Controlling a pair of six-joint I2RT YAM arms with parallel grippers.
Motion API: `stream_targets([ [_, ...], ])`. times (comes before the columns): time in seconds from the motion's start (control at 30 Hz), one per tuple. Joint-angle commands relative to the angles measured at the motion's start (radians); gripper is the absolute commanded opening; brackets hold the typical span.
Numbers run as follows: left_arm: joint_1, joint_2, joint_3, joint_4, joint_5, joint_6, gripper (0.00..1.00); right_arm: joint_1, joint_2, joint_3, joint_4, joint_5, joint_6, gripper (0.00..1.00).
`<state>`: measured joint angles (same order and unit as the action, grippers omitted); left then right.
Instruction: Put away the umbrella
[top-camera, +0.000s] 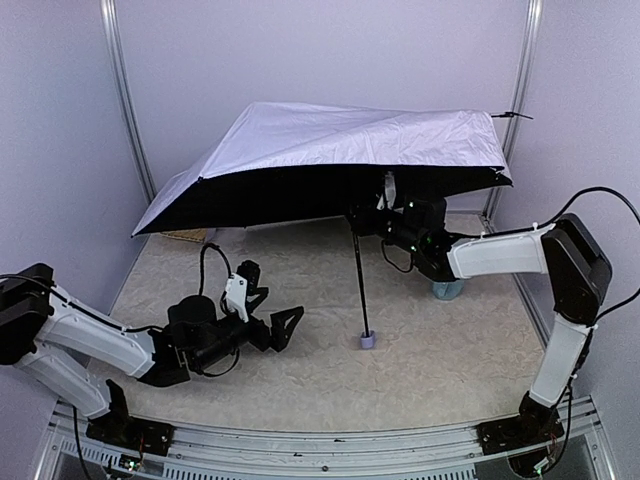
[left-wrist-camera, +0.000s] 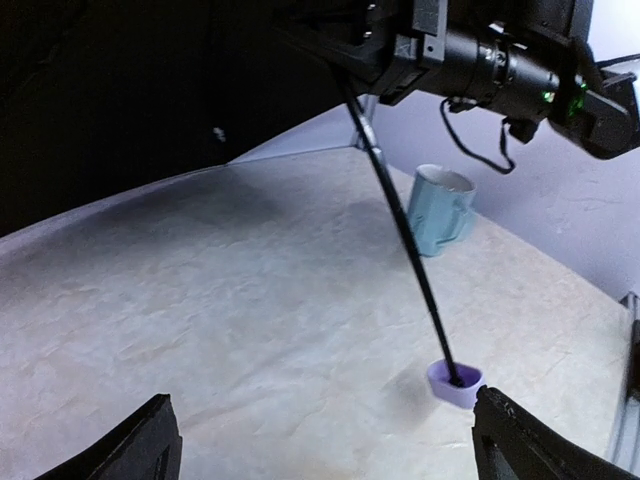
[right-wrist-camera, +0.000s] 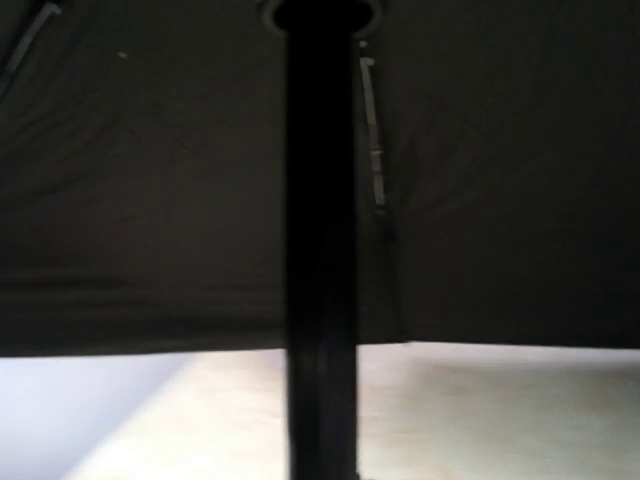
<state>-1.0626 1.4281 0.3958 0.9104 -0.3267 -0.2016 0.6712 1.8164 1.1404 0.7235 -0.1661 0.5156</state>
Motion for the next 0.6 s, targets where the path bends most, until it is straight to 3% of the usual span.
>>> stream_targets([
  [0.0,-0.008,-0.023,0.073,-0.012,0.218,-0.024,0.99,0.059,-0.118,-0.003,0.203,-0.129,0.101,0.0],
  [0.27,-0.008,-0.069,0.057,0.09,0.33,-0.048,0.99,0.172,-0.158,-0.022,0.347,-0.208,0.16,0.0],
  [0.57,-0.011,-0.008,0.098,0.138,0.377,-0.072,0.96,0.291,-0.181,-0.043,0.404,-0.163,0.173,0.0],
])
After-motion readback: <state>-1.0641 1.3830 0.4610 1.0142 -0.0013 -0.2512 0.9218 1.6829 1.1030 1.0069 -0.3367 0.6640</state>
